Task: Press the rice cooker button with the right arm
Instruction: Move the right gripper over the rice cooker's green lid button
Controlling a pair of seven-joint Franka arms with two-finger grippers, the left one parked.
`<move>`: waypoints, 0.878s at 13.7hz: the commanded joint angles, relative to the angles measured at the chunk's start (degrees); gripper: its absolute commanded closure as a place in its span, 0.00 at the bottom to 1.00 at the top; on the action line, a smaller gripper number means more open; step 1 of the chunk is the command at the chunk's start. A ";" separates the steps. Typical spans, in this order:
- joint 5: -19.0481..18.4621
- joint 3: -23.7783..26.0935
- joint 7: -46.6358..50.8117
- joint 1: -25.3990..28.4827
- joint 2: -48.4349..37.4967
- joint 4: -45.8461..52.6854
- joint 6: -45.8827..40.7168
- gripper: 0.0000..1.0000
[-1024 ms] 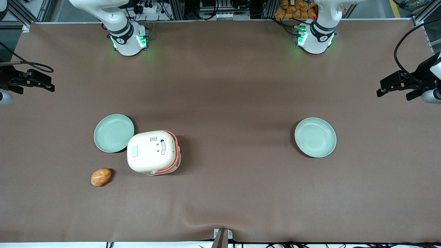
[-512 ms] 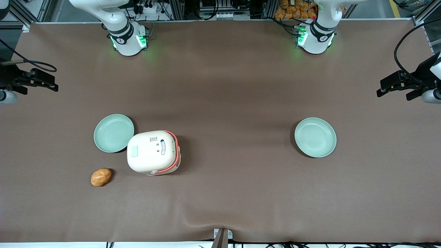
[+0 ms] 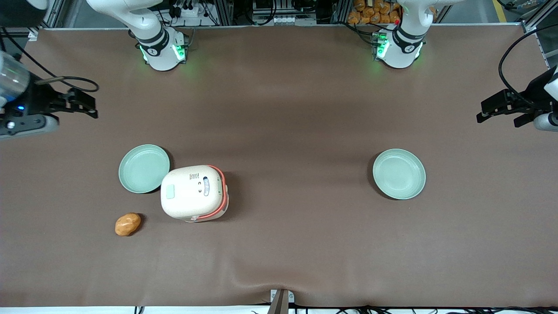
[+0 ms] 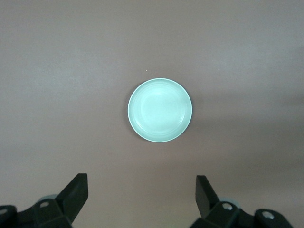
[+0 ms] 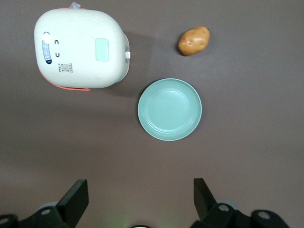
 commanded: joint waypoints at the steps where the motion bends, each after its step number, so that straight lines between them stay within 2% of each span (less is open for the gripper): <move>1: 1.64 -0.40 0.84 2.42 2.36 0.85 1.03 0.36; 3: 1.91 -0.40 0.84 3.04 4.21 0.85 3.49 0.57; 4: 2.52 -0.40 0.84 3.39 5.09 0.85 4.63 0.73; 5: 3.48 -0.40 1.01 3.48 6.14 0.85 5.51 0.84; 6: 4.89 -0.40 2.49 3.40 6.94 0.76 6.39 0.89; 8: 7.35 -0.40 7.67 3.40 9.13 0.76 7.71 0.91; 10: 7.62 -0.40 8.22 3.75 10.98 0.67 11.04 0.93; 12: 7.62 -0.40 8.31 4.10 13.26 0.67 13.33 1.00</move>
